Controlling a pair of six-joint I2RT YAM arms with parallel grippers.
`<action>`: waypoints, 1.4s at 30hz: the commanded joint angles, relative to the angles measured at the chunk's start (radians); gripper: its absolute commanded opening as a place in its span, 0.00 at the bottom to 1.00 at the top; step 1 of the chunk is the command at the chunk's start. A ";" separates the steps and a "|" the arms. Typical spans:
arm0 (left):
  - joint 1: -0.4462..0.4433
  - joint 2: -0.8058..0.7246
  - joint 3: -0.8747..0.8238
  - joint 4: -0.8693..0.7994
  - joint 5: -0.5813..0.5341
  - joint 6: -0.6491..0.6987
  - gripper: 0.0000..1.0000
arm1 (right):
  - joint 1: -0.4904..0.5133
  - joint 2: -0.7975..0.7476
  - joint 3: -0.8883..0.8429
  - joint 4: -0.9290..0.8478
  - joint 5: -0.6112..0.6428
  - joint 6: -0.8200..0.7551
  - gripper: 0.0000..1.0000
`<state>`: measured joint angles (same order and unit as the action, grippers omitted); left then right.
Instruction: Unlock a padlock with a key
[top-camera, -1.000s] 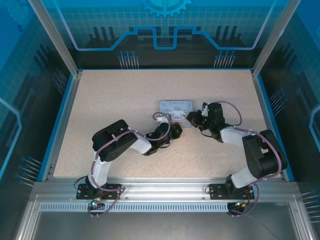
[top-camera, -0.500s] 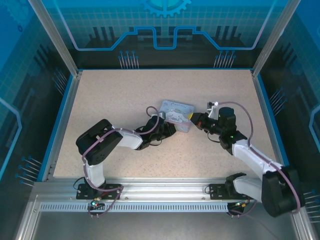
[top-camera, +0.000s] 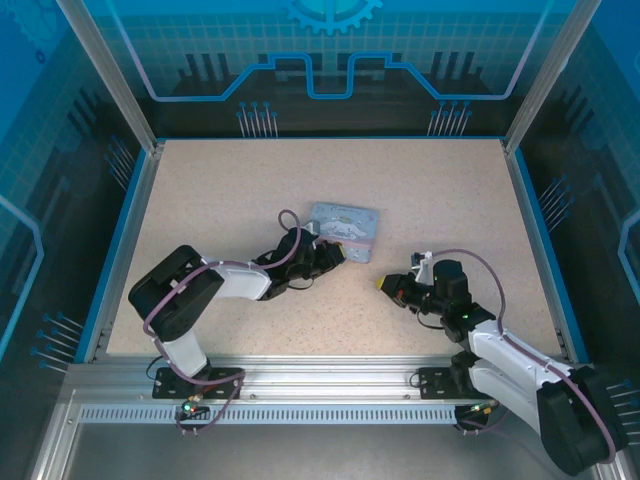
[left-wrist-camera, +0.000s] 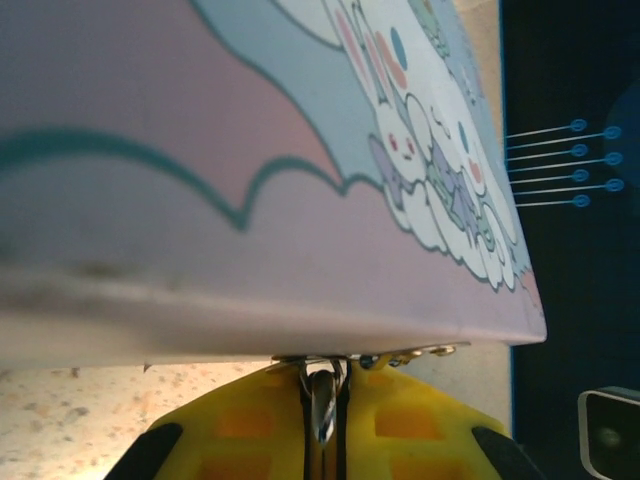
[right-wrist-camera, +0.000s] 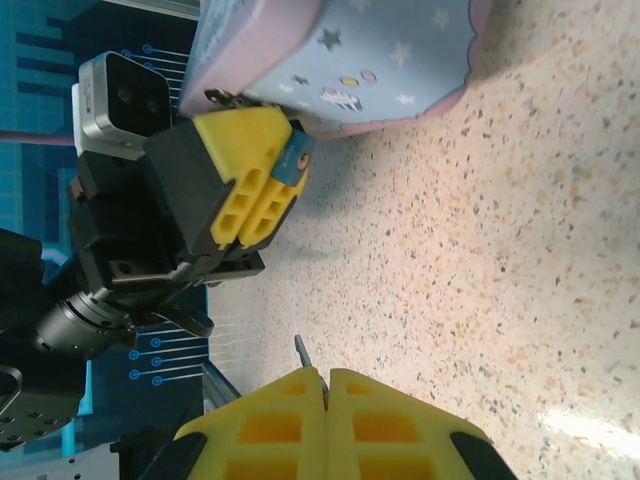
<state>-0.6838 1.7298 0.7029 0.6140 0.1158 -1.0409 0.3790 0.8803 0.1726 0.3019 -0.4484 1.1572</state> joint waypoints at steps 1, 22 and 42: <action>0.009 -0.032 -0.021 0.152 0.071 -0.065 0.00 | 0.032 -0.001 -0.007 0.082 0.033 0.048 0.00; 0.015 0.060 -0.046 0.486 0.098 -0.373 0.00 | 0.013 0.213 0.107 0.322 0.019 0.176 0.00; 0.014 0.076 -0.052 0.566 0.071 -0.432 0.00 | -0.014 0.338 0.111 0.480 0.051 0.335 0.00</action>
<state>-0.6765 1.8076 0.6460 1.0836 0.1890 -1.4433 0.3721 1.2110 0.2638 0.7357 -0.4187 1.4685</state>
